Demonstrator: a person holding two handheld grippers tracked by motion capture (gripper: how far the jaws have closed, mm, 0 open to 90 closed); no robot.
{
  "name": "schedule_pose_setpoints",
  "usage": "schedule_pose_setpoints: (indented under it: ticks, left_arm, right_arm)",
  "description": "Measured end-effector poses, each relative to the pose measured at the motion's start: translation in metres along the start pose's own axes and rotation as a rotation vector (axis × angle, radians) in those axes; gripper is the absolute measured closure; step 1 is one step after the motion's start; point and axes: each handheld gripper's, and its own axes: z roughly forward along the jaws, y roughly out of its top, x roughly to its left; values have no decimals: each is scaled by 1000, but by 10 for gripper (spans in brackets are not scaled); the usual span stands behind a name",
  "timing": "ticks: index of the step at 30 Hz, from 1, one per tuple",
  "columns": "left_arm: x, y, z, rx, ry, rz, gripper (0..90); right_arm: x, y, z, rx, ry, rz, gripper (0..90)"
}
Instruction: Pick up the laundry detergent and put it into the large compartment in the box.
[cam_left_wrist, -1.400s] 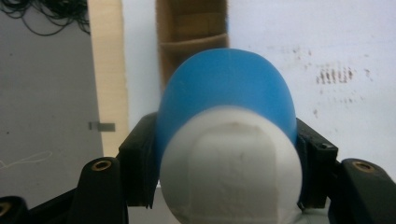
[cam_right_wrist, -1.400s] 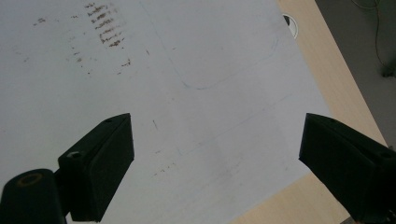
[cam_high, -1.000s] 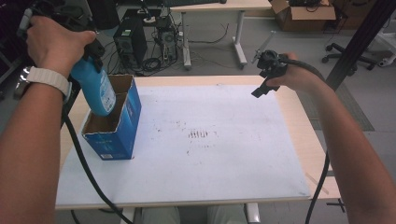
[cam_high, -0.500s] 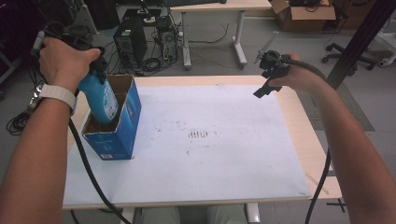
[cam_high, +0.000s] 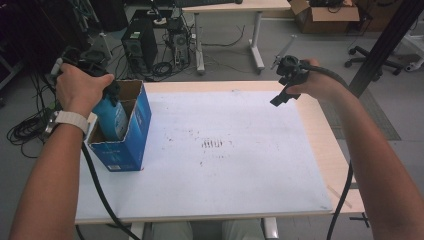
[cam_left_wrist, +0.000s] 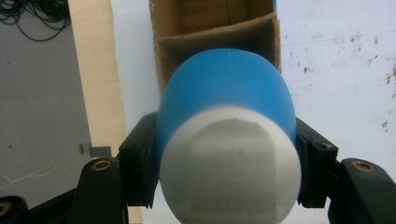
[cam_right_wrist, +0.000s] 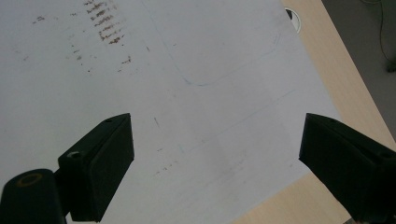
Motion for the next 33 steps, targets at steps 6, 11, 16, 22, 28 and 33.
schedule_pose_setpoints:
  ticks: [6,11,16,22,28,33]
  left_arm:
    - [-1,-2,16,1,3,12,377]
    - [-1,-5,28,-3,-1,12,377]
    - [-1,-8,41,-2,-5,10,377]
    - [-2,-11,52,6,0,10,376]
    - [-5,-13,60,10,2,18,376]
    - [-6,-14,67,18,-1,17,377]
  right_arm:
    - [0,-1,1,4,1,5,101]
    - [1,0,2,3,1,3,101]
    - [1,0,2,3,1,2,101]
    - [1,-1,3,2,3,3,101]
    - [0,-3,4,1,5,10,100]
    - [0,-2,5,1,6,8,100]
